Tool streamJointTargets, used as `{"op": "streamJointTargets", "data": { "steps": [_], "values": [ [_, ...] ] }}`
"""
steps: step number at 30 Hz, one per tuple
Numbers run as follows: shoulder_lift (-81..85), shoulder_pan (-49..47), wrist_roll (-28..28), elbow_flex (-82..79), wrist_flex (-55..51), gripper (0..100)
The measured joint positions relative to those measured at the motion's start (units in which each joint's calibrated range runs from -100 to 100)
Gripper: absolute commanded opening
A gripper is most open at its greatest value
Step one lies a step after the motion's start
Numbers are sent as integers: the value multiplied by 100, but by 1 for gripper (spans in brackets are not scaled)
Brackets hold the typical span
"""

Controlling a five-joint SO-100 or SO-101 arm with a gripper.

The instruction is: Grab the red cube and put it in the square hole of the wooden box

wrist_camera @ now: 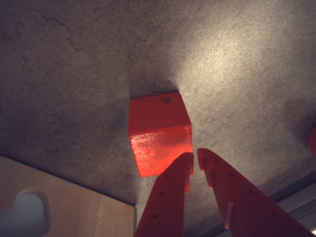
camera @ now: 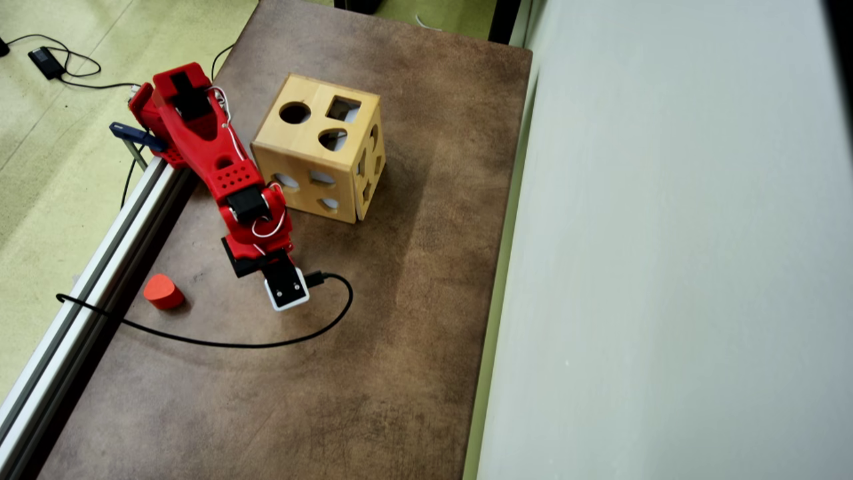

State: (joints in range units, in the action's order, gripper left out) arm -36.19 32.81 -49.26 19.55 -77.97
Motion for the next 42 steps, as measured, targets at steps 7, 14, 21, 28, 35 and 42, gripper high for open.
{"op": "streamJointTargets", "data": {
  "steps": [7, 14, 21, 28, 35, 42],
  "values": [
    [0, 0, 0, 0, 0, 8],
    [0, 0, -10, 0, 0, 30],
    [0, 144, -10, 0, 0, 40],
    [0, 316, -10, 0, 0, 40],
    [-288, 323, -10, 54, 0, 40],
    [-686, 201, -5, 54, 16, 40]
  ]
}}
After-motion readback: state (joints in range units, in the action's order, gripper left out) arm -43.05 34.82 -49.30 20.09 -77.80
